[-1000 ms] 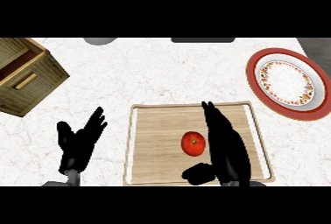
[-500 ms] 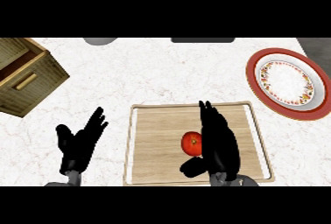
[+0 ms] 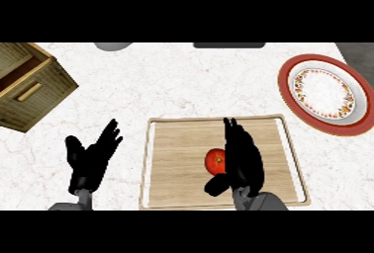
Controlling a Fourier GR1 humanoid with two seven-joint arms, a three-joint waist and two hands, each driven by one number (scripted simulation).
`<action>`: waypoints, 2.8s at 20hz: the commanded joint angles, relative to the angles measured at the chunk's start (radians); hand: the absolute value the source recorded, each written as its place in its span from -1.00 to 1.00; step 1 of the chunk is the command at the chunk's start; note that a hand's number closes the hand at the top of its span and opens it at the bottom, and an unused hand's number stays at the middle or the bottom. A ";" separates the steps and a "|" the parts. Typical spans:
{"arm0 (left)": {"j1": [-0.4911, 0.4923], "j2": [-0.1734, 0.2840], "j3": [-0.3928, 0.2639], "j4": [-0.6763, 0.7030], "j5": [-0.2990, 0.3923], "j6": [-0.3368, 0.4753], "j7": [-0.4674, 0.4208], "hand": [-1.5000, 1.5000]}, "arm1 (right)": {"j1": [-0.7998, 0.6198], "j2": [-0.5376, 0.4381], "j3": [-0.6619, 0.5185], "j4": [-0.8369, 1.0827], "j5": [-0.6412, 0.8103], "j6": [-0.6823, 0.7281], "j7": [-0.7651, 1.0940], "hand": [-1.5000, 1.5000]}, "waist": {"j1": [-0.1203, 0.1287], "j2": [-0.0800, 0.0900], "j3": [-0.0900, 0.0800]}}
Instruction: Pick the tomato from the tray and place it in the plate
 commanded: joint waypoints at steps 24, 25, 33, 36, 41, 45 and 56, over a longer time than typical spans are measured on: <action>-0.022 -0.031 -0.012 -0.011 -0.043 -0.041 0.019 0.00 | -0.374 0.008 -0.301 0.309 0.338 -0.279 0.186 1.00 | 0.056 0.034 -0.004; -0.027 -0.021 -0.006 -0.016 -0.044 -0.041 0.028 0.00 | -0.421 0.001 -0.328 0.342 0.377 -0.304 0.196 1.00 | 0.071 0.036 -0.004; -0.018 -0.029 -0.022 -0.002 -0.049 -0.050 0.022 0.00 | -0.645 -0.019 -0.512 0.500 0.646 -0.461 0.354 1.00 | 0.086 0.033 -0.004; -0.034 -0.036 -0.005 0.010 -0.043 -0.037 0.015 0.00 | -0.659 -0.015 -0.584 0.522 0.713 -0.542 0.384 1.00 | 0.071 0.034 -0.003; -0.032 -0.006 0.010 -0.023 -0.041 -0.043 0.032 0.00 | -0.665 -0.014 -0.700 0.535 0.808 -0.678 0.390 1.00 | 0.065 0.027 -0.001; 0.001 -0.017 0.011 -0.014 -0.021 -0.062 0.006 0.00 | -0.612 -0.028 -0.794 0.555 0.874 -0.814 0.356 1.00 | 0.054 0.027 -0.001; 0.029 -0.032 -0.007 -0.009 -0.055 -0.045 -0.030 0.00 | -0.531 -0.124 -1.072 0.731 0.946 -1.097 0.236 1.00 | 0.041 0.023 0.000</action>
